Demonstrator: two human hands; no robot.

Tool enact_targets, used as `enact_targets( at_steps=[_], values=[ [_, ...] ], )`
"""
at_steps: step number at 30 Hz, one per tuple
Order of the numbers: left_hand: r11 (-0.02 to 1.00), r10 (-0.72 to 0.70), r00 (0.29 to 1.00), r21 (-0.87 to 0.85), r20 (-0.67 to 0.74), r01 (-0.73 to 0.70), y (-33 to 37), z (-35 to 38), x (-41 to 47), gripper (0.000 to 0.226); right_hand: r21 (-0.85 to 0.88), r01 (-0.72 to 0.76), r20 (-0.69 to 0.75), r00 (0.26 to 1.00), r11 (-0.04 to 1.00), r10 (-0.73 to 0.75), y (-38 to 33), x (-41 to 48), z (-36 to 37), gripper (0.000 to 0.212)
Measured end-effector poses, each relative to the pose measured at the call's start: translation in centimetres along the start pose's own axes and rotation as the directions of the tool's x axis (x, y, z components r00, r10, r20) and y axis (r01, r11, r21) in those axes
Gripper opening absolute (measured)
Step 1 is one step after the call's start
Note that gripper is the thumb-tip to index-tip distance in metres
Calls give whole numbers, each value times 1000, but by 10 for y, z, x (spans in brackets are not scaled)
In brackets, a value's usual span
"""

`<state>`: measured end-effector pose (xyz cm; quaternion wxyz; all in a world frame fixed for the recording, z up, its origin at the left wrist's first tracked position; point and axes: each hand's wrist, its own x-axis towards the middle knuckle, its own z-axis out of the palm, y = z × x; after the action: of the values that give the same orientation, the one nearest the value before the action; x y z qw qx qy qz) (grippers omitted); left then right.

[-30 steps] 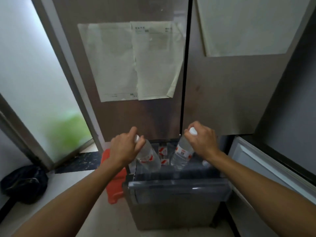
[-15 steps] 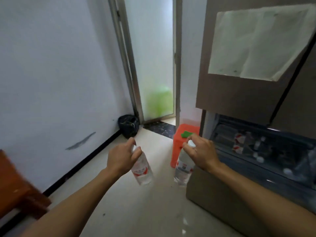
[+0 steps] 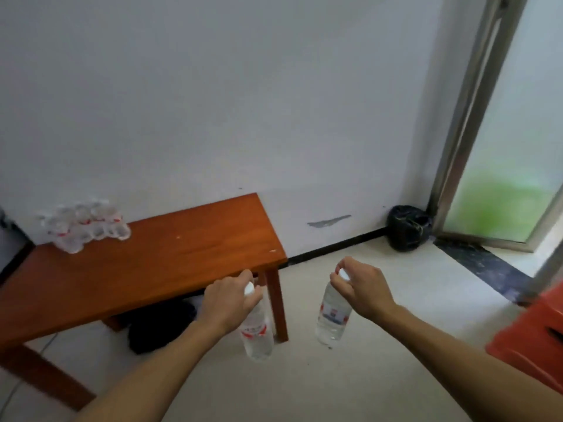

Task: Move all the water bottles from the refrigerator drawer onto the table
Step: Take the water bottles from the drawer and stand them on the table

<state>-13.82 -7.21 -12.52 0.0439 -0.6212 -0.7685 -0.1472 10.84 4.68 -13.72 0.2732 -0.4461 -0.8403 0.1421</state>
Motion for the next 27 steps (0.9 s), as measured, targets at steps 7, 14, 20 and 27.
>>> enact_targets(
  at_steps=[7,14,20,27],
  values=[
    [972,-233,972,44,13,232,-165,-35,-14,25,118,166,135,974,979,-181,-131,88,111,20],
    [913,-408,912,-7,37,409,-282,-29,-8,23,176,350,207,901,920,-382,-218,171,207,22],
    [876,-482,875,68,47,478,-381,-25,51,21,200,431,241,849,880,-471,-270,276,304,22],
    [821,-564,826,100,-7,562,-485,-38,125,21,281,454,226,825,845,-518,-335,398,388,20]
  ],
)
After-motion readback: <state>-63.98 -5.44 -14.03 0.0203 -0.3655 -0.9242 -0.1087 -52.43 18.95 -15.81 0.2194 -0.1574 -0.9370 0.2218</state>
